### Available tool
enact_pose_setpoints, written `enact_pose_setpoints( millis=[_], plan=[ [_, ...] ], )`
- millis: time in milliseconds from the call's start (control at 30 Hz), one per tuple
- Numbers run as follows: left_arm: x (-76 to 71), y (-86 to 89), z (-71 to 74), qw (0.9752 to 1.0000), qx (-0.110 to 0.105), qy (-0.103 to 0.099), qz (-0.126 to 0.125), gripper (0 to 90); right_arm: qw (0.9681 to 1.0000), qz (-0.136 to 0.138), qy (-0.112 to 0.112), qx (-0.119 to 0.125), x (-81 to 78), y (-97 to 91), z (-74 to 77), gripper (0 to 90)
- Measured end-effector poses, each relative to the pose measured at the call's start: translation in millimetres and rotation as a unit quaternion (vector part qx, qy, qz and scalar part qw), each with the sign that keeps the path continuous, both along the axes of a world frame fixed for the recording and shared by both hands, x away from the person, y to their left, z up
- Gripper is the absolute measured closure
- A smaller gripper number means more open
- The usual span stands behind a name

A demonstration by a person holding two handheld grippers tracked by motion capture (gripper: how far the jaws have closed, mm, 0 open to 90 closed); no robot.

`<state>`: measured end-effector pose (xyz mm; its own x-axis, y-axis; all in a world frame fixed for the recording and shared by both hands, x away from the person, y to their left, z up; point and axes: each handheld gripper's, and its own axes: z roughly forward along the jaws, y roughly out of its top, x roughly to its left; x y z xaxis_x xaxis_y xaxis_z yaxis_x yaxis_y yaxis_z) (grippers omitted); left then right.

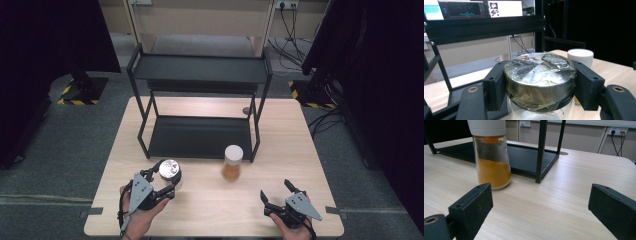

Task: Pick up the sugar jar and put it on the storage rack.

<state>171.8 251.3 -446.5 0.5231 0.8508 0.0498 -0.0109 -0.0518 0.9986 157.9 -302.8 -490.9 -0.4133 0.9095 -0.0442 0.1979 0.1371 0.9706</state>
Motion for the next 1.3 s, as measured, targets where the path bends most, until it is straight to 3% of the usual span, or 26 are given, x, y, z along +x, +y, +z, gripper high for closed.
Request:
enact_pose_setpoints(
  millis=[467, 900, 1300],
  plan=[
    [11.1, -5.8, 29.1, 0.9992, -0.016, -0.027, 0.023, 34.7, 1.0, -0.001, 0.001, -0.001, 0.2, 0.4, 0.4, 5.7],
    [26.2, -10.8, 57.4, 0.9974, -0.018, -0.051, 0.048, 34.7, 1.0, -0.001, 0.0, -0.001, 0.1, 0.6, 0.3, 5.7],
    [36.4, -13.8, 72.3, 0.9958, -0.023, -0.062, 0.064, 34.7, 1.0, -0.002, 0.0, -0.002, -0.2, 0.9, 0.1, 5.7]
  ],
)
